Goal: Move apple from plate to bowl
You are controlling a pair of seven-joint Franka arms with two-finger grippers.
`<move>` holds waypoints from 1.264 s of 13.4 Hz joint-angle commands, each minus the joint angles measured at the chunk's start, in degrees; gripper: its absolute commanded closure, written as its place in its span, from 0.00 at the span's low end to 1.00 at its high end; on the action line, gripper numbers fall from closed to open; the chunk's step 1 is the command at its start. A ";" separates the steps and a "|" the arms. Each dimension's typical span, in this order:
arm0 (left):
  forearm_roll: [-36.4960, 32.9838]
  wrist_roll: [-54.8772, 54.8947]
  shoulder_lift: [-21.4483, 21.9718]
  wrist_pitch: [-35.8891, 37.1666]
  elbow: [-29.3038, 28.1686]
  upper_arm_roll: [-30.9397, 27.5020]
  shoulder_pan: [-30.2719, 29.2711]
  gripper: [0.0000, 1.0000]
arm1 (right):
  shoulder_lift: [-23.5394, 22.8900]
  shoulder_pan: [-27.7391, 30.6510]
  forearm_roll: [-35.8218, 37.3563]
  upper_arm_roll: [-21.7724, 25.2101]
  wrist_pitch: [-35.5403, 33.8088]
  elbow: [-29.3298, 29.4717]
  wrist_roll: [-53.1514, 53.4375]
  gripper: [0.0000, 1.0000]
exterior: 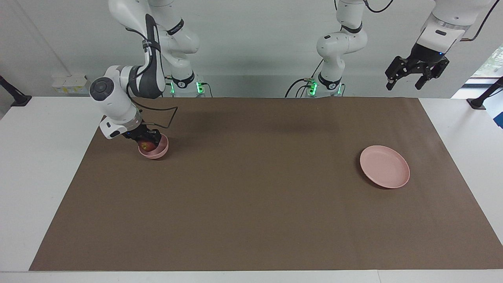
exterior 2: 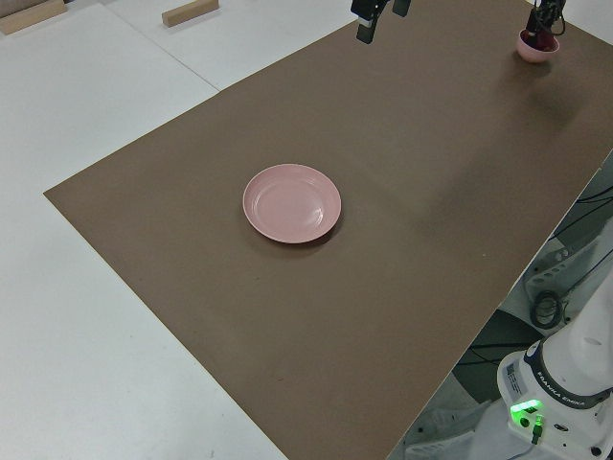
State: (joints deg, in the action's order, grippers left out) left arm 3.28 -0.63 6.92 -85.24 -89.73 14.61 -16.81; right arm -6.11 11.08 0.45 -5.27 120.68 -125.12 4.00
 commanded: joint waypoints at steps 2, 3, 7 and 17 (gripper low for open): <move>-0.47 0.28 -0.59 0.69 1.31 -1.84 0.10 0.00 | 3.73 -0.44 0.34 -0.70 -3.95 1.80 1.18 0.00; -0.47 0.02 -0.59 0.42 1.40 -6.04 4.90 0.00 | 4.70 -1.15 0.34 -0.62 -5.09 3.11 1.01 0.00; -0.91 -0.16 -0.68 0.07 1.40 -13.53 15.03 0.00 | 4.62 -1.42 2.87 -1.14 -13.87 15.22 0.30 0.00; -1.08 0.01 -0.32 0.86 -0.44 -14.52 15.85 0.00 | 1.02 -2.12 2.27 -1.32 -34.36 40.21 0.83 0.00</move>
State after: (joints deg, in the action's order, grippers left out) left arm 3.29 -0.66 6.83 -85.07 -89.78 0.80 -1.81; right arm -2.02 8.94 2.37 -6.19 89.24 -90.14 4.04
